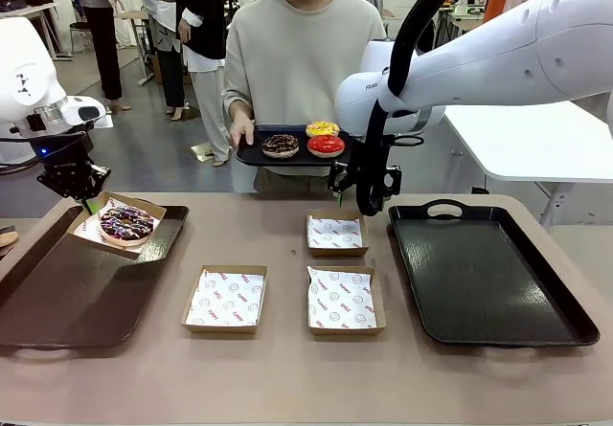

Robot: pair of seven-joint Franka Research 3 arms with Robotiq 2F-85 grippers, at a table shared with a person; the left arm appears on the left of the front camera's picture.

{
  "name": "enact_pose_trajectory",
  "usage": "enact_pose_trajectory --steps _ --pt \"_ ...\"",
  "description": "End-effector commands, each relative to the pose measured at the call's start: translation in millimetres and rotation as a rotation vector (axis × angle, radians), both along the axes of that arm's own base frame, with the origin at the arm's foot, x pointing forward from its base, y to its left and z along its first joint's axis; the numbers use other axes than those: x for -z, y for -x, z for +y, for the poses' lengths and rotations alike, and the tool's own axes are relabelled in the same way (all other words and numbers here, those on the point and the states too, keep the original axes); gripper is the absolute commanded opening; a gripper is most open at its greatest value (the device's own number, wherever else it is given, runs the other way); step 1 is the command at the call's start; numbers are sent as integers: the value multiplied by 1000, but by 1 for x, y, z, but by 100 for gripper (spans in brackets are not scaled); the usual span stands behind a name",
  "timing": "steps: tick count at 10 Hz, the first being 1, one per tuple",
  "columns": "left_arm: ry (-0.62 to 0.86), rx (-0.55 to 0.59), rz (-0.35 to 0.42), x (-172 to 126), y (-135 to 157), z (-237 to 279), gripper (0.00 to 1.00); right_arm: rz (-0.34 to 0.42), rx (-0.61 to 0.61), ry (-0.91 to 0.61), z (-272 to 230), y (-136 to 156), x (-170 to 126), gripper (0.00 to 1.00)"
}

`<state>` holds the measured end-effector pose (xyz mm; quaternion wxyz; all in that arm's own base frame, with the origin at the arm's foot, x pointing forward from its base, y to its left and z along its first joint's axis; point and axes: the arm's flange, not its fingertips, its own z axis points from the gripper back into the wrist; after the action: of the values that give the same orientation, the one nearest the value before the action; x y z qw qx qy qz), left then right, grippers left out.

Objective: Individually package the donuts and arrange them on the tray.
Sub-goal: Place the picked Paper togo box on the Handle tray while simultaneously picking up another Paper togo box from the table with the other hand.

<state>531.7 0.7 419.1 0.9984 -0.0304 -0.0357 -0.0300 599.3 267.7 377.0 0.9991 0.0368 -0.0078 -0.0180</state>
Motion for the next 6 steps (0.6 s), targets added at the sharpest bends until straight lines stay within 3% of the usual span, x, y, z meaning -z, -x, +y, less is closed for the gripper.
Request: enact_pose_trajectory --steps 1,6 --pt "0 -38 9 3 -6 -4 1 -3 18 -3 -4 0 6 100" --pt "-37 -68 -32 13 -20 -15 1 12 11 -15 -9 -9 40 100"
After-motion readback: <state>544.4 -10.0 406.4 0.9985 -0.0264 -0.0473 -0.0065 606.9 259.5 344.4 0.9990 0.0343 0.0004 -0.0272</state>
